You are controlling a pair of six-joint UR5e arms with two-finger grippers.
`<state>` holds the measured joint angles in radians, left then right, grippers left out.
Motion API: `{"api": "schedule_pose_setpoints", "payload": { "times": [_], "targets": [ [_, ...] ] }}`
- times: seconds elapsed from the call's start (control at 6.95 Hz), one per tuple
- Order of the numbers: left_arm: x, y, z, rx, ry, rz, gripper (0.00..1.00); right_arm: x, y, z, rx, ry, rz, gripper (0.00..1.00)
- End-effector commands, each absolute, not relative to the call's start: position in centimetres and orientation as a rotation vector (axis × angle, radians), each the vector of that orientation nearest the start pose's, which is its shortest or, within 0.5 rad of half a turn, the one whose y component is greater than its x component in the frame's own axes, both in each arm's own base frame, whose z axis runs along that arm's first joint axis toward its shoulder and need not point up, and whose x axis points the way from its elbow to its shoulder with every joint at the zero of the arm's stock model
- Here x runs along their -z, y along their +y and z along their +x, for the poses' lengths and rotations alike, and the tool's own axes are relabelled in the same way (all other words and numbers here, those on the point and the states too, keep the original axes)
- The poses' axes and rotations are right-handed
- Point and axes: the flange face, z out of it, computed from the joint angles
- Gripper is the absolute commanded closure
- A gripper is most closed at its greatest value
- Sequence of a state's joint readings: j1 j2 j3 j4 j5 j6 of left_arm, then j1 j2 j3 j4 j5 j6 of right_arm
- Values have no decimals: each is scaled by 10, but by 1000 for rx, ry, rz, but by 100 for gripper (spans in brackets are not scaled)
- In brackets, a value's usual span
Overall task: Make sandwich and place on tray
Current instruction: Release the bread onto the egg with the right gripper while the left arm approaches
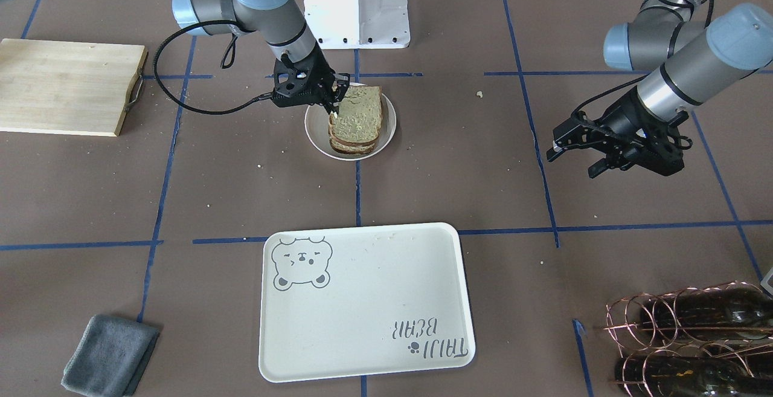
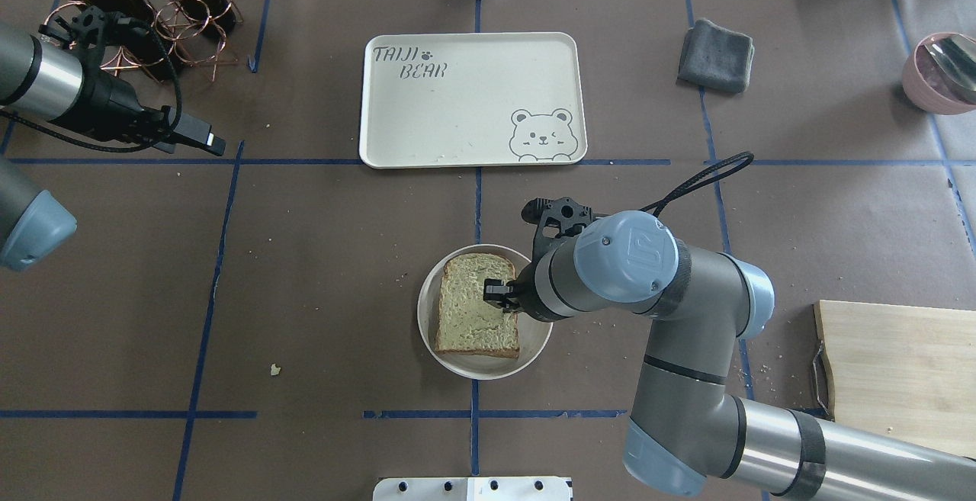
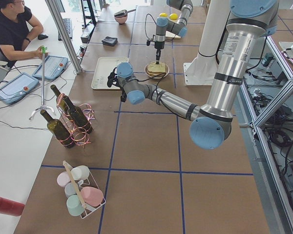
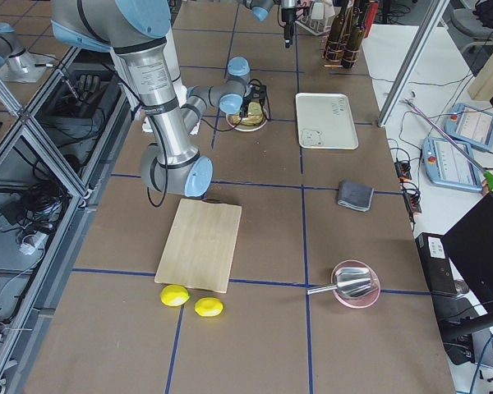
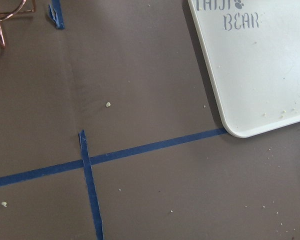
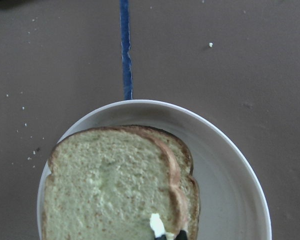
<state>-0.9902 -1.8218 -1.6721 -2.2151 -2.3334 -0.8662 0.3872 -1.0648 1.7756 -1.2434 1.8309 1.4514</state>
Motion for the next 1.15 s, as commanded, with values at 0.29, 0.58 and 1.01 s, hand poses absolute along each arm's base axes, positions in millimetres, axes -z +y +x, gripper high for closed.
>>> {"api": "schedule_pose_setpoints", "payload": {
  "times": [0.29,0.58,1.01],
  "targets": [
    [-327,-493,383,-32,1180,198,0,-220,-364,-484,-158,-1064,28,0],
    [-295,-445,452,26,1204,144,16,-231,-414,-429,-243,-964,-12,0],
    [-283,-387,499,29,1218,81,48,-281,-441,-353,-73,-865,56,0]
  ]
}}
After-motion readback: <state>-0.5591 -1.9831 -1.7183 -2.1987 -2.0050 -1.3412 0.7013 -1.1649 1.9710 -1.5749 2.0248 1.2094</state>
